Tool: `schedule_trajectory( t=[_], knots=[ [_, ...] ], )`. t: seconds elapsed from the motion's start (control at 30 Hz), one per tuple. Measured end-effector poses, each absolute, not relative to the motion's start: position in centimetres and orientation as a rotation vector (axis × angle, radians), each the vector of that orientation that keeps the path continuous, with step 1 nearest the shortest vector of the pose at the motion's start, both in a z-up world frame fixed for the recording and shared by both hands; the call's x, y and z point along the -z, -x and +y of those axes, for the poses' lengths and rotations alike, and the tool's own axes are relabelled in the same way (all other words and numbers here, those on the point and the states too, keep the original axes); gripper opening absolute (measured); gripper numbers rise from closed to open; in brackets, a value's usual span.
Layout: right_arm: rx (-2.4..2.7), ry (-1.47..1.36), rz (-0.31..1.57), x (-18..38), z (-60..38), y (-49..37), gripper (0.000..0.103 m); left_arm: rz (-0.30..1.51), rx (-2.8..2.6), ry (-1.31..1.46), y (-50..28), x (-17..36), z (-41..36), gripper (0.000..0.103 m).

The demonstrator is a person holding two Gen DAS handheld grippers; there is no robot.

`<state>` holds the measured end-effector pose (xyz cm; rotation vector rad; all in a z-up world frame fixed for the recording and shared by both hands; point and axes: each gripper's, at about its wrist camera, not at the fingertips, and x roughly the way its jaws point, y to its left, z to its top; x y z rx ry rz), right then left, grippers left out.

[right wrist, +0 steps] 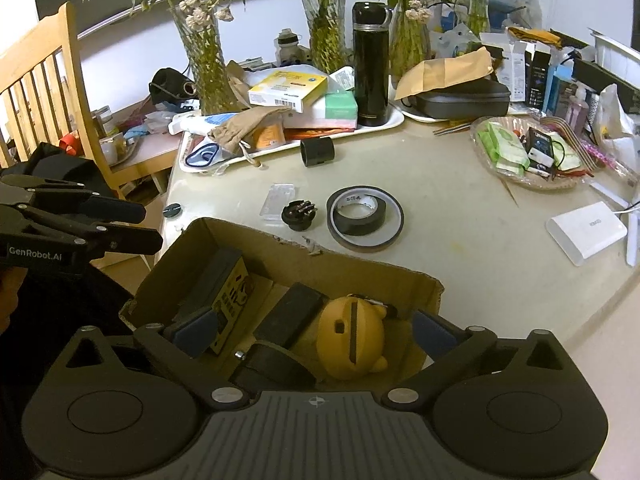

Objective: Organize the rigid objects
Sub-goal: 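Withdraw both tools from the box toward the tape rolls on the table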

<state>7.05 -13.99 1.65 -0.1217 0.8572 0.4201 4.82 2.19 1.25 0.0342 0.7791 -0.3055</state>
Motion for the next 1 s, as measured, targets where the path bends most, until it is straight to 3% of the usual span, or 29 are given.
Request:
schedule_trajectory(
  t=[1.0],
  knots=[
    [-0.352,0.107,0.867,-1.1,-15.2,-11.9,0.103,0.798,0.285,-0.030,-8.7,-0.4,2.6,0.051]
  ],
)
